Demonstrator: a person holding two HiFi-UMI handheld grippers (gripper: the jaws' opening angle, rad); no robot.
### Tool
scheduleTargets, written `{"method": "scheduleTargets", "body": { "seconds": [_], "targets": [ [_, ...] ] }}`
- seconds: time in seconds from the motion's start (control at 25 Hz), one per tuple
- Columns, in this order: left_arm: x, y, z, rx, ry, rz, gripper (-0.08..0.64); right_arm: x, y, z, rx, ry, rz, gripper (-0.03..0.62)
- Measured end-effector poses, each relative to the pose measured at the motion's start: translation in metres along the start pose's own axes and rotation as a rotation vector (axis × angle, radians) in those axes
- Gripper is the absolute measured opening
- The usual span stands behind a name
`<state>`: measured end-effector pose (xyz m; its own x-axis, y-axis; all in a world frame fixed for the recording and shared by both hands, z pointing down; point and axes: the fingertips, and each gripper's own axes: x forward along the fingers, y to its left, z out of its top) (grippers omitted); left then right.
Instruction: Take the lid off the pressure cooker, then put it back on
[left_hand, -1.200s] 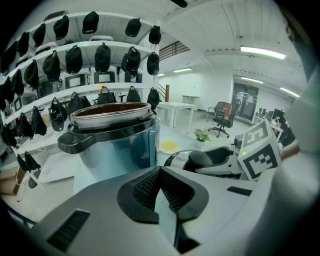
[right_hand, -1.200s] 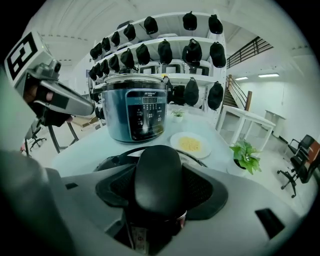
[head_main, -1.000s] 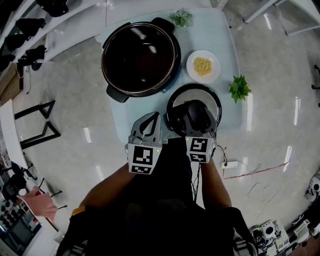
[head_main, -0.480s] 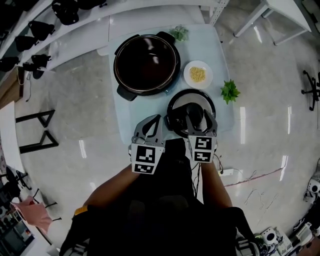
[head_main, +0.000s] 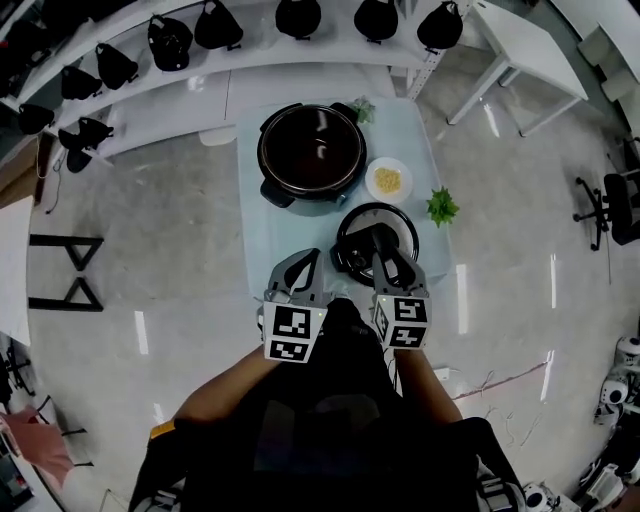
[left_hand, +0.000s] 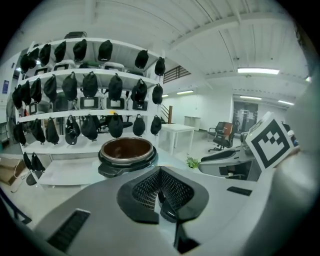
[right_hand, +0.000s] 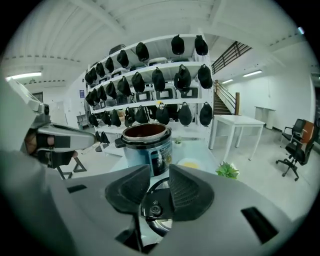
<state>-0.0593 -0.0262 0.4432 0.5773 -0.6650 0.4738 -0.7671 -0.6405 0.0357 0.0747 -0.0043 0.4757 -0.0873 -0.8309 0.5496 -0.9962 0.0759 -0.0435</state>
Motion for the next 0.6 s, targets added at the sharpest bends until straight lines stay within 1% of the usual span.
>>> {"method": "scheduleTargets", "body": {
  "seconds": [0.16,0.24,0.4,0.6],
  "targets": [
    [-0.025,0.002,0.011,-0.022,-0.055,0.011,0.008,-0.018,0.016,0.02,-0.02,-0.032,0.012,0.072],
    [-0.033,0.001,0.013,-0.04,-0.071,0.012,0.008,-0.024,0.024,0.029,-0.028,-0.051,0.032,0.057],
    [-0.044,0.0,0.021,-0.077,-0.1,0.027,0.008,-0.034,0.034,0.046,-0.038,-0.084,0.081,0.044],
    [-0.047,-0.009,0.031,-0.084,-0.12,0.045,0.008,-0.048,0.031,0.058,-0.053,-0.117,0.116,0.04]
  ]
}}
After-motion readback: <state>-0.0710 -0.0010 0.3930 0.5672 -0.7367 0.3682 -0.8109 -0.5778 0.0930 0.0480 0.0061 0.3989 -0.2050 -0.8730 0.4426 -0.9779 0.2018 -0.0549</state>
